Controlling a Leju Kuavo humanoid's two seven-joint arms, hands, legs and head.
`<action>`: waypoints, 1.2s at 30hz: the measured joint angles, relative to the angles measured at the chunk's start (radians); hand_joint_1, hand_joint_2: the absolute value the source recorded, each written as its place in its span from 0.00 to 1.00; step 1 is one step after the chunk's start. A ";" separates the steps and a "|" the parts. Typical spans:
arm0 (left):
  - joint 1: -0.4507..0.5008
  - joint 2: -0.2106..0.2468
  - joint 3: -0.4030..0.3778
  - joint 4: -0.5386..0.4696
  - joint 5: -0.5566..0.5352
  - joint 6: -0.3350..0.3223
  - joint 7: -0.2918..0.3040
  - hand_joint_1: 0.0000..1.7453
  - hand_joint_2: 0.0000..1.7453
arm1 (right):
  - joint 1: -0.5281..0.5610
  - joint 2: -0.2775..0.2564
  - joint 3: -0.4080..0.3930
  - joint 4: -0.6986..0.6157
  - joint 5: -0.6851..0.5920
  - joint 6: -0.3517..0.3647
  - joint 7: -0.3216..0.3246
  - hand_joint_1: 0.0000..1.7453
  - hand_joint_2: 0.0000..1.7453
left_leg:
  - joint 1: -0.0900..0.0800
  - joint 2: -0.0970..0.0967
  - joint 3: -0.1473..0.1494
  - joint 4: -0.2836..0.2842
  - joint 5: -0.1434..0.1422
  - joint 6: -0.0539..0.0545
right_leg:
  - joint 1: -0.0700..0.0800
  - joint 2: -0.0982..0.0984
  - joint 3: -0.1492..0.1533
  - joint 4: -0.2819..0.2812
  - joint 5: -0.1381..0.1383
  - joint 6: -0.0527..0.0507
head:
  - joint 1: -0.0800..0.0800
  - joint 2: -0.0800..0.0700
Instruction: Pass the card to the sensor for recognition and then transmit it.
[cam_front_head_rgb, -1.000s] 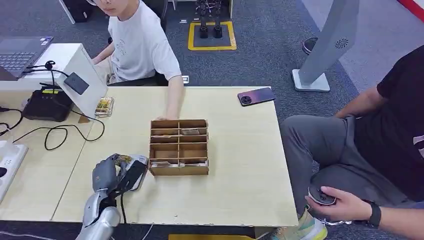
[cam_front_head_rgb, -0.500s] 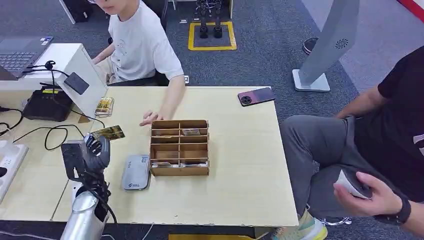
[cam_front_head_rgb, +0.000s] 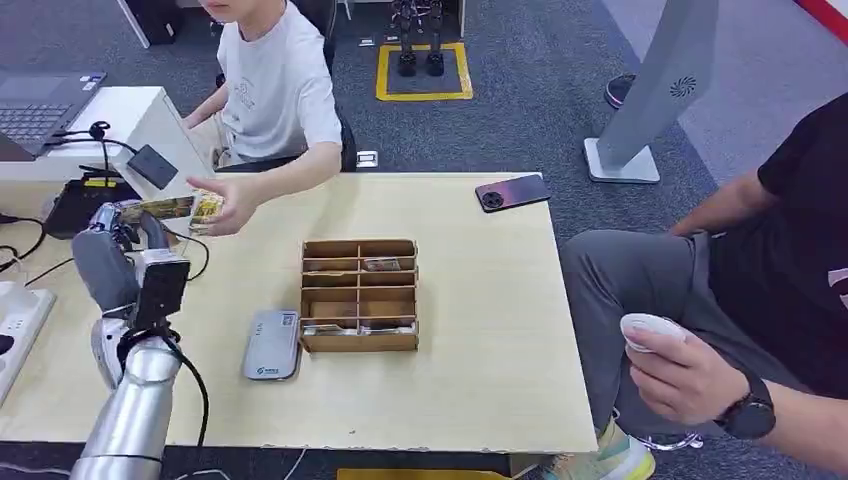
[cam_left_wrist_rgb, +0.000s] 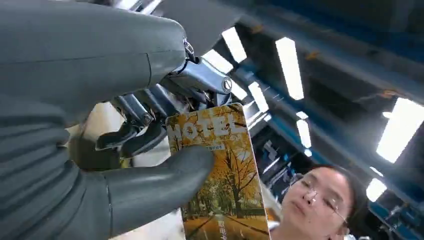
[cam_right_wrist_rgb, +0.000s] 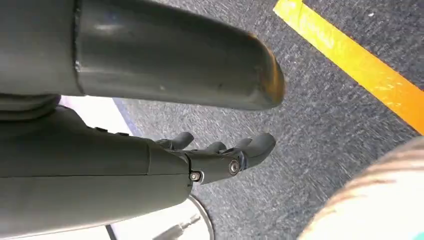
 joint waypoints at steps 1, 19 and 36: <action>-0.002 0.002 0.000 0.005 -0.071 0.005 -0.002 1.00 1.00 | -0.001 0.000 0.000 0.000 0.001 0.003 -0.002 0.00 0.00 | 0.000 0.000 0.000 0.000 0.000 0.000 | 0.000 0.000 0.000 0.000 0.000 0.000 | 0.000 0.000; -0.014 -0.005 0.013 0.075 -0.107 -0.038 0.012 0.00 1.00 | -0.008 0.000 0.000 -0.003 0.002 0.004 -0.012 0.00 0.00 | 0.000 0.001 -0.001 0.000 0.000 0.000 | 0.000 0.001 -0.002 0.000 0.000 -0.001 | 0.000 0.000; 0.291 0.164 -0.276 -0.329 -0.034 -0.335 0.018 0.00 1.00 | 0.032 -0.011 -0.043 -0.001 -0.042 -0.029 -0.037 0.00 0.00 | 0.000 0.002 -0.003 0.000 -0.002 0.000 | 0.000 0.003 -0.004 0.000 -0.001 0.000 | 0.000 0.000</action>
